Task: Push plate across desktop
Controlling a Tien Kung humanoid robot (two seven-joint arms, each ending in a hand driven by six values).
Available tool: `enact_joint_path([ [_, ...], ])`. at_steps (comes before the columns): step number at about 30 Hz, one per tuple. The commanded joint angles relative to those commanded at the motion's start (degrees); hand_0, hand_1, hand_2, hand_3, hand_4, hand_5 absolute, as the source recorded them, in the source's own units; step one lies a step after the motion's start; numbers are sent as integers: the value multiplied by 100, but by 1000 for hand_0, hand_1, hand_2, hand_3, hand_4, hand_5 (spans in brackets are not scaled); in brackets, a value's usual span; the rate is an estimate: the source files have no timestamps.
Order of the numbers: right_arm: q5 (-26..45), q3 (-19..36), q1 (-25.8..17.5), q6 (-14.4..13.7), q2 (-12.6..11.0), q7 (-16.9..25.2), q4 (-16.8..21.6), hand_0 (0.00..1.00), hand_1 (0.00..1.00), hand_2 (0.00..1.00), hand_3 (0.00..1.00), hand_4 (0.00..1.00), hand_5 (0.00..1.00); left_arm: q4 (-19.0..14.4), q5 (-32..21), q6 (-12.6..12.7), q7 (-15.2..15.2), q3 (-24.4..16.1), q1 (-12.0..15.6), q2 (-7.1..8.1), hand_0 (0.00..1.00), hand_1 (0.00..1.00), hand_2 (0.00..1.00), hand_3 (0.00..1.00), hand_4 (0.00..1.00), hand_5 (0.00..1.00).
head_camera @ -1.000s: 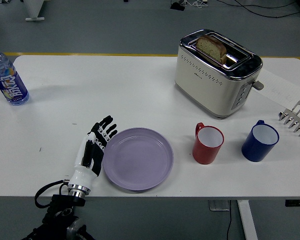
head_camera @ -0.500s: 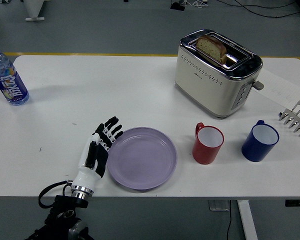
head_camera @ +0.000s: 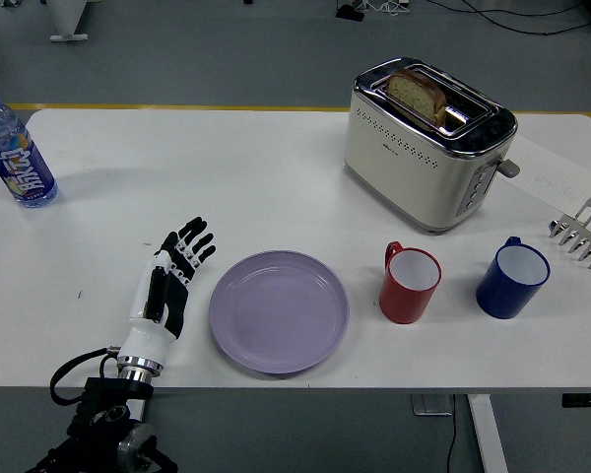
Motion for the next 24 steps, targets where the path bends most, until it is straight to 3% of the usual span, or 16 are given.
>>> enact_joint_path([
  [4,28,-13,-2,-12,-10,10,-1,636,589,678,724,432,487,-94,78,-177,313,-518,-43,339,795,823,864,809,507,998],
  [5,31,-13,-3,-14,-10,9,0,636,589,677,724,432,486,-116,54,-193,337,-577,-57,387,753,797,837,781,505,998],
  [10,19,-1,-15,-22,-15,1,4,636,589,677,724,432,486,-243,-103,-367,488,-1145,-164,873,753,797,837,781,505,998],
  [11,15,4,-15,-23,-15,-2,5,634,588,677,724,432,485,-249,-120,-406,531,-1227,-176,951,726,773,799,740,502,998],
  [16,50,-4,-13,-43,-20,7,3,634,588,677,724,432,485,-175,-205,-951,1213,-1802,-194,1397,726,773,799,740,502,998],
  [20,75,-10,-9,-55,-19,2,6,636,589,677,724,432,485,-147,-332,-1261,1637,-2109,-191,1527,728,772,783,734,503,998],
  [24,49,8,-4,-55,-15,-21,11,635,588,676,724,432,483,-85,-429,-1743,2261,-2547,-212,1669,733,772,778,731,506,998],
])
